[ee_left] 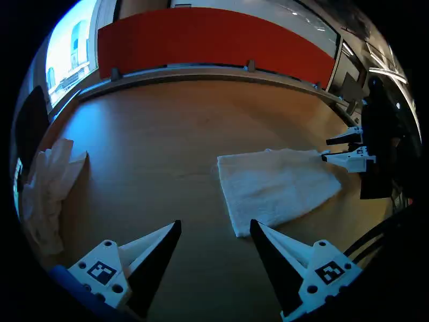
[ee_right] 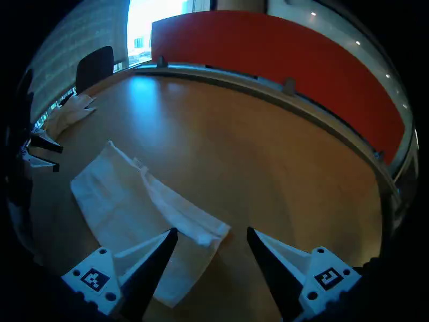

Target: Fold towel

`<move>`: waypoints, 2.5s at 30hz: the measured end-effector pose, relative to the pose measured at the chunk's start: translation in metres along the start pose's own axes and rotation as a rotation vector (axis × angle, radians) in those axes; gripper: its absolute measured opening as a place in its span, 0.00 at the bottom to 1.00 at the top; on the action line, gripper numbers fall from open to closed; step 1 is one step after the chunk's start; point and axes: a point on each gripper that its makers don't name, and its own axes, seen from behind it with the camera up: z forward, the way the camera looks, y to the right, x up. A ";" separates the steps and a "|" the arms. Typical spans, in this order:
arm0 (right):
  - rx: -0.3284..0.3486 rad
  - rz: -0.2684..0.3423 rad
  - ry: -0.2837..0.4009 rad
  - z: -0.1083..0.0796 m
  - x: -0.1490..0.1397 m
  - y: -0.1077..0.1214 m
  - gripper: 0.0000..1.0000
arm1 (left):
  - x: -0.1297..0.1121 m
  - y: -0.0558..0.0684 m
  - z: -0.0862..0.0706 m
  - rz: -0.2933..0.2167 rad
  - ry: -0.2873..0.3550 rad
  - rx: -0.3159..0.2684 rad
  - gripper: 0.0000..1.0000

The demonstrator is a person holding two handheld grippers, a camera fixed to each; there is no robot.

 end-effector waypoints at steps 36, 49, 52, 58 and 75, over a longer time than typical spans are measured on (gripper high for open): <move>0.040 -0.002 -0.012 -0.032 -0.027 -0.033 1.00 | -0.035 -0.012 -0.050 -0.044 0.006 0.051 0.95; 0.118 -0.055 -0.038 -0.039 -0.040 -0.046 1.00 | -0.037 -0.025 -0.063 -0.071 0.040 0.106 0.95; 0.145 -0.080 -0.047 -0.042 -0.044 -0.050 1.00 | -0.035 -0.029 -0.066 -0.075 0.053 0.121 0.95; 0.180 -0.122 -0.082 -0.045 -0.052 -0.052 0.98 | -0.031 -0.038 -0.071 -0.082 0.086 0.153 0.95; 0.236 -0.239 -0.173 -0.052 -0.077 -0.049 0.74 | -0.022 -0.055 -0.084 -0.097 0.143 0.193 0.95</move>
